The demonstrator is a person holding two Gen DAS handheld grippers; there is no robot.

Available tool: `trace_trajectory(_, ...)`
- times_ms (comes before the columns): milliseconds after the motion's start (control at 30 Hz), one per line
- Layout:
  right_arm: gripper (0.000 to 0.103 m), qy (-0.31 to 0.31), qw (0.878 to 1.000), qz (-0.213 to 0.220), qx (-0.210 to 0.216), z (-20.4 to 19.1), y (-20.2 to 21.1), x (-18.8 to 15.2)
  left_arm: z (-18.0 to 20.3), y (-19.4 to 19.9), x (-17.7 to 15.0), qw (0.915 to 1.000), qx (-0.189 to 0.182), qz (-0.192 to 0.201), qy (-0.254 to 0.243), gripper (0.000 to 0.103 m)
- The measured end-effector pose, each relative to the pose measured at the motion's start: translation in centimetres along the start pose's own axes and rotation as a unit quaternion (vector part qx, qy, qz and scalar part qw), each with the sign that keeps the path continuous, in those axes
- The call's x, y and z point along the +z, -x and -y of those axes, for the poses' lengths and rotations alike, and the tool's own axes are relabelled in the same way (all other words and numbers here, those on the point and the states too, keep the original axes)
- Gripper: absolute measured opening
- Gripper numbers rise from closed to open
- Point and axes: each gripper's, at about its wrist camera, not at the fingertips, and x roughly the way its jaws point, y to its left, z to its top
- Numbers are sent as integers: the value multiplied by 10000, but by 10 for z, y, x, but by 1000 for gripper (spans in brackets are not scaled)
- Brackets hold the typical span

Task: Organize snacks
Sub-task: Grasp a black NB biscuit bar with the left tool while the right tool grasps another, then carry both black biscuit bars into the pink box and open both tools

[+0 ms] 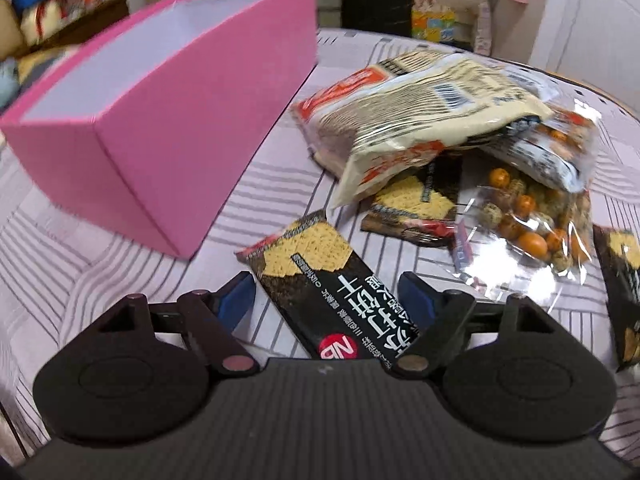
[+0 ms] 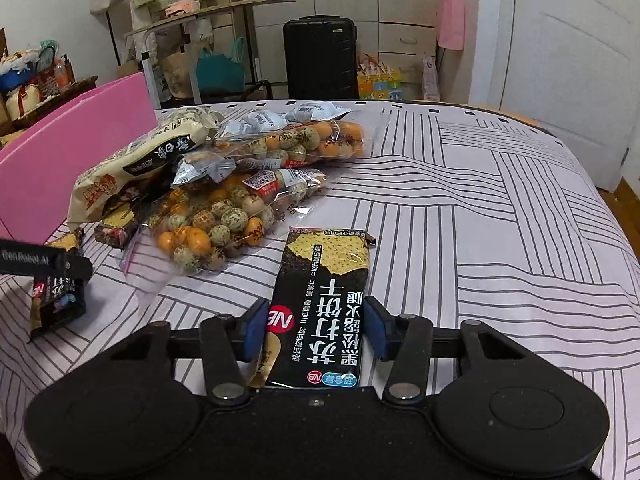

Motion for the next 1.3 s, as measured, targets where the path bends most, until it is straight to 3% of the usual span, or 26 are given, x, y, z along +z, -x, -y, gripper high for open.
trace_trajectory(200, 62, -45, 9999, 65, -121, -3, -4, -1, -6, -10, 6, 9989, 180, -120, 426, 87)
trace_trajectory(300, 62, -51, 9997, 91, -238, -6, -4, -1, -5, -11, 10, 9966, 253, -422, 655, 95)
trace_trajectory(400, 54, -41, 9993, 124, -355, -10, -4, -2, -1, -15, 11, 9957, 333, -457, 731, 94)
trace_trajectory(433, 54, -38, 9992, 132, -368, -11, -3, -2, 0, -15, 11, 9957, 360, -413, 743, 93)
trace_trajectory(567, 53, -83, 9991, 106, -393, -11, -1, -2, 1, -5, 6, 9970, 429, -161, 627, 64)
trace_trajectory(733, 53, 278, 9975, -5, -646, -21, 4, -2, -5, 0, 7, 9984, 116, -280, 471, 61)
trace_trajectory(933, 53, 307, 9975, -41, -628, -24, 18, -2, -13, 15, 3, 9994, -210, -162, 209, 61)
trace_trajectory(1067, 53, 78, 9992, -109, -384, -22, 29, -1, -13, 28, 1, 9995, -293, -52, 139, 61)
trace_trajectory(1300, 53, 52, 9993, -337, 151, -25, 46, 1, -13, 50, -3, 9977, -601, -269, -184, 61)
